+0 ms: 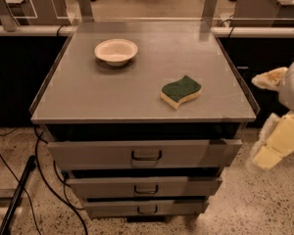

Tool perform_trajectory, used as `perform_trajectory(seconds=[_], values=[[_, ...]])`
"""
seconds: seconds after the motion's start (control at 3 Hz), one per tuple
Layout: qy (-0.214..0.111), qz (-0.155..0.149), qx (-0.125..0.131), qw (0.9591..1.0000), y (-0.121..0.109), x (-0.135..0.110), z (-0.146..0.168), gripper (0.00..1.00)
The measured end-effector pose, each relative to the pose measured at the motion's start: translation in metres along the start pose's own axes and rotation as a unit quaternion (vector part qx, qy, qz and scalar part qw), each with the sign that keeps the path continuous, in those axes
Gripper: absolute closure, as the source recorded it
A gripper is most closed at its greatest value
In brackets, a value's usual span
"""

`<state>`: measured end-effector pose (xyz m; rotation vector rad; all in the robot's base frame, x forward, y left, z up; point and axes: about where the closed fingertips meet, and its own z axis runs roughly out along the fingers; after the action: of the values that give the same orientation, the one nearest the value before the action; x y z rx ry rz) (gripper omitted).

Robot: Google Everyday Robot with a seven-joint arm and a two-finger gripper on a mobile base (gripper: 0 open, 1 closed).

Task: Open top drawer

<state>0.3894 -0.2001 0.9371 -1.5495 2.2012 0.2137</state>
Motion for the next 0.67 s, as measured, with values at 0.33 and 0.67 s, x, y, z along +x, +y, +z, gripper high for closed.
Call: perform_trajectory(seconds=[0.33,0.67], values=[[-0.034,0.014,-0.003,0.9993,0.0159,-0.0044,0.0237,0.00],[-0.030,0.013,-0.002,0.9995,0.0176,-0.0028,0.0263,0.00]])
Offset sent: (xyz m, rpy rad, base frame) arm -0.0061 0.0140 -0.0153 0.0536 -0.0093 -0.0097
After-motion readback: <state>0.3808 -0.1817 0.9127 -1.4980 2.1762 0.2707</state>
